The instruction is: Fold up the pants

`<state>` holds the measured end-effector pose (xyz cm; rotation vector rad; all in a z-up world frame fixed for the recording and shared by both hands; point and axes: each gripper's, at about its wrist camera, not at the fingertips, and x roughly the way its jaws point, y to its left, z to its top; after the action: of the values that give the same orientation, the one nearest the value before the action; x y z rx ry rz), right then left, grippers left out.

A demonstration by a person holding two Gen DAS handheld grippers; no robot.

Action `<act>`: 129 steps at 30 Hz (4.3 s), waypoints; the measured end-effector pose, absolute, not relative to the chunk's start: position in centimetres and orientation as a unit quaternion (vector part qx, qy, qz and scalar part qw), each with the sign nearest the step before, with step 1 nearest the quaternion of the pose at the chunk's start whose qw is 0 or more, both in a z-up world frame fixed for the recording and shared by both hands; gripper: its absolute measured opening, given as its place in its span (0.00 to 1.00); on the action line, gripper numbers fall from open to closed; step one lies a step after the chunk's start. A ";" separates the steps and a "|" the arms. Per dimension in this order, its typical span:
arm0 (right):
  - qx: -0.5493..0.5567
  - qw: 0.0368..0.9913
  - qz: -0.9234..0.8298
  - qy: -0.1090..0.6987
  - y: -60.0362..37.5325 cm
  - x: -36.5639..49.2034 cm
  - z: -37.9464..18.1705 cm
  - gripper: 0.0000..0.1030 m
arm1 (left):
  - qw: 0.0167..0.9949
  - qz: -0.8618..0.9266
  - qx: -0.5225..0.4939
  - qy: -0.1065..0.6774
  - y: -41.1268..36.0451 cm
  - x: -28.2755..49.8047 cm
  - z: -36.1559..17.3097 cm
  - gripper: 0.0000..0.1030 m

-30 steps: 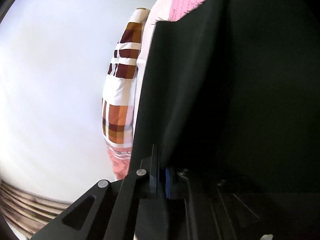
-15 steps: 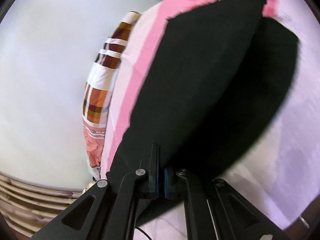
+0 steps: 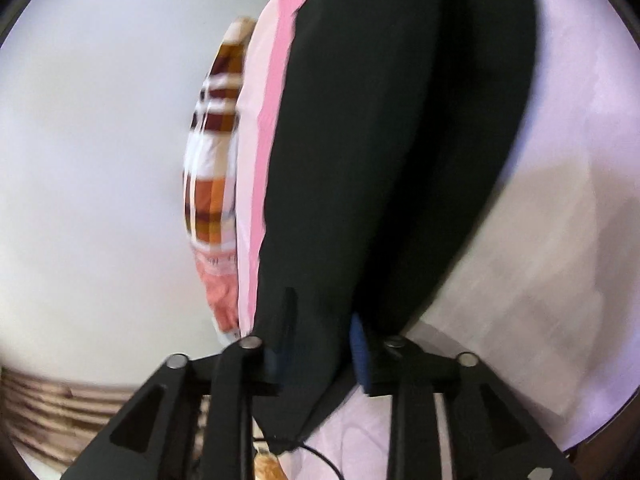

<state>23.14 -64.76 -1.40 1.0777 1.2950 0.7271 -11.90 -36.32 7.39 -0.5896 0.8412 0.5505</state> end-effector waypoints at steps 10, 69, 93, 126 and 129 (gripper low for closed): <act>0.355 0.605 0.394 0.593 -56.7 17.2 0.2 0.07 | 0.813 0.287 -0.341 0.376 -34.7 -15.9 5.8 0.73; 0.414 0.707 0.238 0.522 -72.8 24.9 1.8 0.07 | 0.782 0.273 -0.387 0.405 -34.2 -16.4 2.1 0.73; 0.178 0.669 0.402 0.599 -68.4 37.3 0.1 0.68 | 0.774 0.281 -0.367 0.433 -35.9 -15.0 3.1 0.73; -0.238 0.882 0.302 0.273 -64.8 22.1 5.7 0.53 | 0.757 0.266 -0.353 0.481 -37.1 -10.7 2.3 0.75; -0.227 0.887 0.273 0.294 -65.9 23.1 3.9 0.55 | 0.759 0.266 -0.350 0.481 -37.1 -10.8 2.4 0.75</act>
<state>23.05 -65.95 3.94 -0.4727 0.6105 0.5677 -10.84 -37.15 2.41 -0.7630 1.0471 0.5797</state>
